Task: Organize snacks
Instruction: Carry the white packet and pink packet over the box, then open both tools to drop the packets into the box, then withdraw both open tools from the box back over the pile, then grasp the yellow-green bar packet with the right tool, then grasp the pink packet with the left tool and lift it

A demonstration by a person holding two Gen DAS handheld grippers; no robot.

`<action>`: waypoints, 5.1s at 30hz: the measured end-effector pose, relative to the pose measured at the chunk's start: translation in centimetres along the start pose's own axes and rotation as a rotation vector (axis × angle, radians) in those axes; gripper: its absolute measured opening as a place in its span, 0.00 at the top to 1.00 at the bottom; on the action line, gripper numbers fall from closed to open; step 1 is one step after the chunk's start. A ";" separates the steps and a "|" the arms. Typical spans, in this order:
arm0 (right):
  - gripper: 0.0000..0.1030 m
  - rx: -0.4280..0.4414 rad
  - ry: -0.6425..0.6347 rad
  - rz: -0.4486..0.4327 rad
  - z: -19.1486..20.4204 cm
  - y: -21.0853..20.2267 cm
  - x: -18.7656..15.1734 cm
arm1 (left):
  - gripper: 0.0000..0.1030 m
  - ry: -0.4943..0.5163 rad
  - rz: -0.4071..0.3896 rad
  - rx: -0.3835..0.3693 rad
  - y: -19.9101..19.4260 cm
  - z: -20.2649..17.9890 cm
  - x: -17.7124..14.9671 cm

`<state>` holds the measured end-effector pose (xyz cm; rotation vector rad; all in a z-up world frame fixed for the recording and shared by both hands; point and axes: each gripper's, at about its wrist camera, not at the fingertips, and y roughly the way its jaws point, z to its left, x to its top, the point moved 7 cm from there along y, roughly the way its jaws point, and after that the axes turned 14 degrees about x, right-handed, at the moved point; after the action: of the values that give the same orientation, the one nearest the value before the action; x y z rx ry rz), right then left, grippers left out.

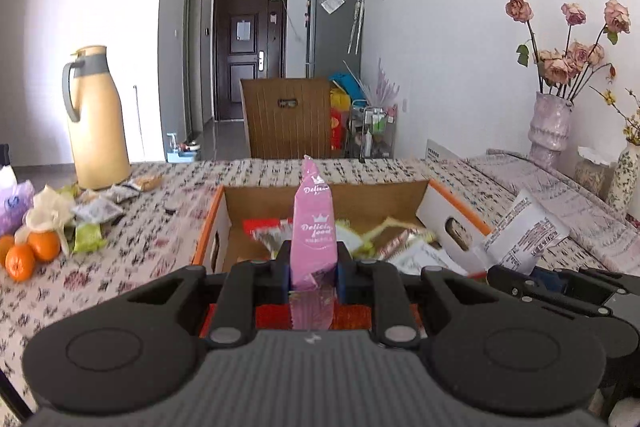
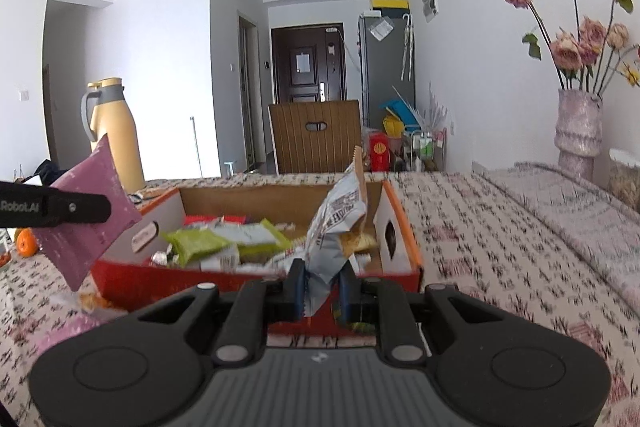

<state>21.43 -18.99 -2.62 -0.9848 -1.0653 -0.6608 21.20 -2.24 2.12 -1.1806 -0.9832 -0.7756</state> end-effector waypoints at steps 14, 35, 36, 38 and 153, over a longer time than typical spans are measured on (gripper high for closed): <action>0.84 -0.028 -0.016 0.028 -2.3 7.0 3.4 | 0.80 0.004 -0.003 0.074 6.7 -0.7 3.1; 0.07 -0.068 -0.006 0.025 -2.7 9.1 1.3 | 0.01 -0.050 -0.006 0.122 9.5 0.8 1.0; 0.03 -0.076 -0.004 0.012 -2.8 8.8 1.4 | 0.00 -0.060 -0.013 0.132 9.3 0.9 1.0; 0.00 -0.080 0.007 -0.005 -3.0 8.4 1.5 | 0.00 -0.065 -0.015 0.137 9.2 1.0 1.0; 0.68 -0.072 0.081 0.103 -0.9 -6.4 -6.1 | 0.00 -0.009 0.318 0.144 2.8 6.5 -10.9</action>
<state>14.17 -22.63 -6.31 -1.0591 -0.9184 -0.6528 18.06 4.71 -8.46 -1.1783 -0.8184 -0.4398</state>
